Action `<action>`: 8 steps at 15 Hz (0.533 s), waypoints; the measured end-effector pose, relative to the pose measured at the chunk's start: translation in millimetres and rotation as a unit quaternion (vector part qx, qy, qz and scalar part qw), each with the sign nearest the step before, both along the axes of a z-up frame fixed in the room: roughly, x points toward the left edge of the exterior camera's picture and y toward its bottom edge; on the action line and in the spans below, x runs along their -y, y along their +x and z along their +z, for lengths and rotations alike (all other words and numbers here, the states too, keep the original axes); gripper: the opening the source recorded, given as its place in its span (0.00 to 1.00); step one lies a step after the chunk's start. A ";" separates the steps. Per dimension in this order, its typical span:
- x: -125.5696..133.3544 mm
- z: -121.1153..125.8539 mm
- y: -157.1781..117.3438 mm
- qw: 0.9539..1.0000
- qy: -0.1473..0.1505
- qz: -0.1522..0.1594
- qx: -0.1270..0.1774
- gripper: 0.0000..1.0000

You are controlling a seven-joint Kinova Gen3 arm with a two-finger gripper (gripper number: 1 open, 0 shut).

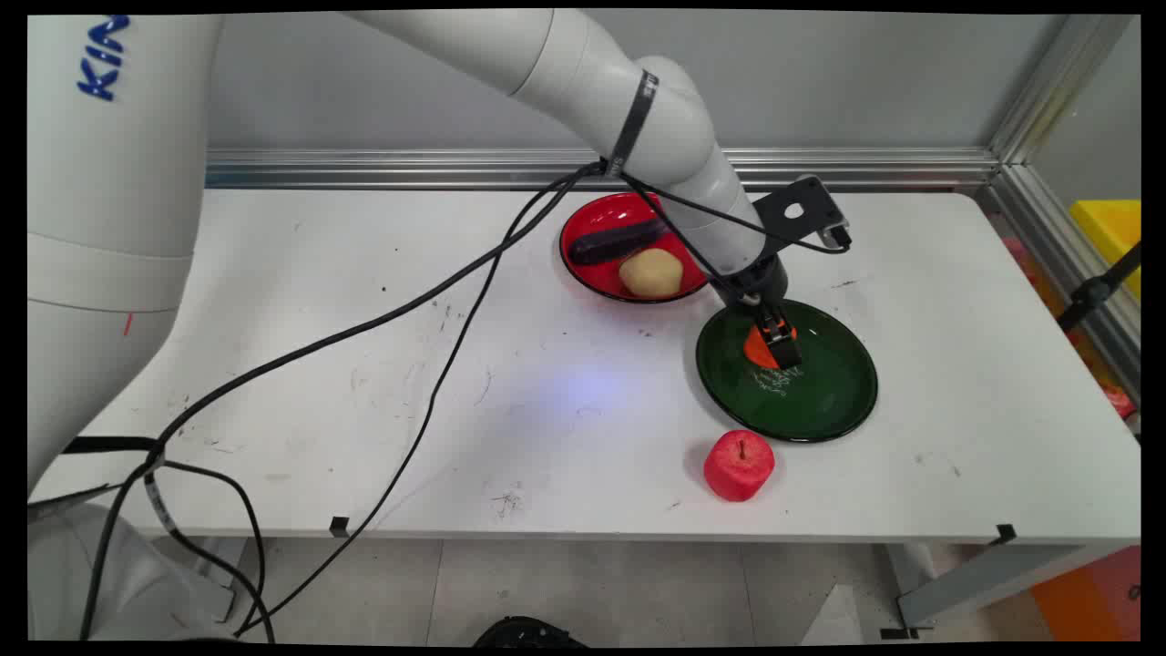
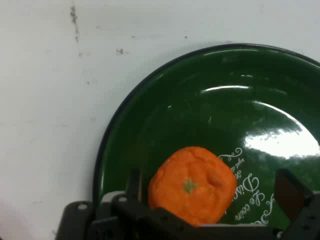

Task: Pick up the eggplant from the red plate

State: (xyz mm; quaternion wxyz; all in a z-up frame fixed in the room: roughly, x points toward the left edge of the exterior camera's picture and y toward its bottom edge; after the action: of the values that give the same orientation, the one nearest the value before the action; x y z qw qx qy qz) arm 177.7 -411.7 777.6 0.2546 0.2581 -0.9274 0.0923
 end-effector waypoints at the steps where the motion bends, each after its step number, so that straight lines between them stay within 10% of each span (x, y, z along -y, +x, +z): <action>1: -0.2 1.8 0.5 1.000 -0.002 -0.002 -0.001 1.00; 8: -16.8 40.3 27.0 1.000 -0.020 -0.007 -0.007 1.00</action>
State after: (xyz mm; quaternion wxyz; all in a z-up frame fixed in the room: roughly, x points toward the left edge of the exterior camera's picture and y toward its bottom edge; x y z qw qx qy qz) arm 204.7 -394.9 817.9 0.2668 0.2469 -0.9254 0.1069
